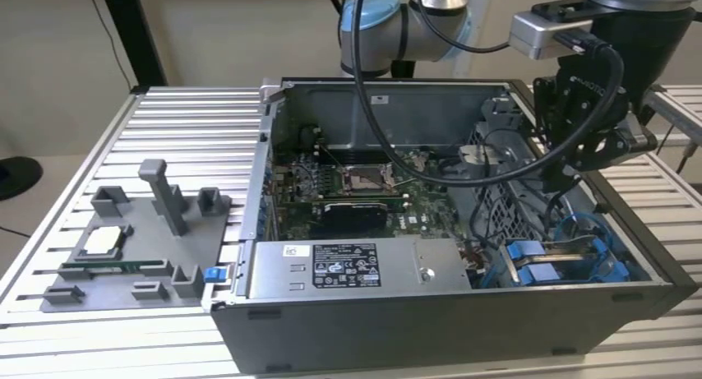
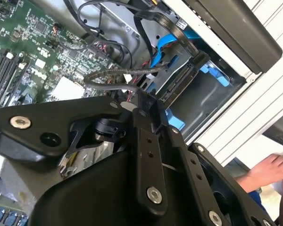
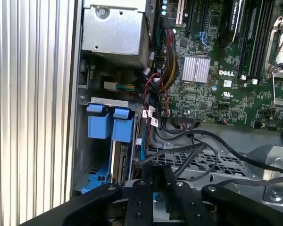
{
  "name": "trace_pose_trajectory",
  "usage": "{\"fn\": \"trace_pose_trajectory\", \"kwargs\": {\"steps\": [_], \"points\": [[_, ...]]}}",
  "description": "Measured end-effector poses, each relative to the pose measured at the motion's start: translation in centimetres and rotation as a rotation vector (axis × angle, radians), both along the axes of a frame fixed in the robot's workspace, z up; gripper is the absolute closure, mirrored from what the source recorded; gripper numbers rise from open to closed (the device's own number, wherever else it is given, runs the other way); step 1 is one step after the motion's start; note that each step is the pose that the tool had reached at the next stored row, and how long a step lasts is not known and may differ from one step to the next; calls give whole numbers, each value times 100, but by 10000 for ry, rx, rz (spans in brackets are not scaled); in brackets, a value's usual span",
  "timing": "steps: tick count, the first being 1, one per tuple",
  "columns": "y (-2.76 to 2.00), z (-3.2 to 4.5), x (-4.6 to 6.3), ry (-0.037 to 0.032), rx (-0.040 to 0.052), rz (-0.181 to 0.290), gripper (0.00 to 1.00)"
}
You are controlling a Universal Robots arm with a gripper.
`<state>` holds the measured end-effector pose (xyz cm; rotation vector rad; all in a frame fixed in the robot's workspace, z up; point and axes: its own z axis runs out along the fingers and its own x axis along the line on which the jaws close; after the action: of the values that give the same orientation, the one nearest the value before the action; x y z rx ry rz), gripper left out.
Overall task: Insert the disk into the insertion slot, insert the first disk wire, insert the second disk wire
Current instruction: 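Insert the first disk wire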
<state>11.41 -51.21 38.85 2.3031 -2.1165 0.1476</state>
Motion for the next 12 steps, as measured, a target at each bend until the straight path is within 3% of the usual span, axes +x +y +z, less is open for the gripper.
{"fn": "trace_pose_trajectory", "kwargs": {"steps": [1,2,12], "points": [[-2,-1,0,0,0,0,0],[-6,-1,0,0,-1,0,100],[-157,-17,0,2,0,0,100]]}}
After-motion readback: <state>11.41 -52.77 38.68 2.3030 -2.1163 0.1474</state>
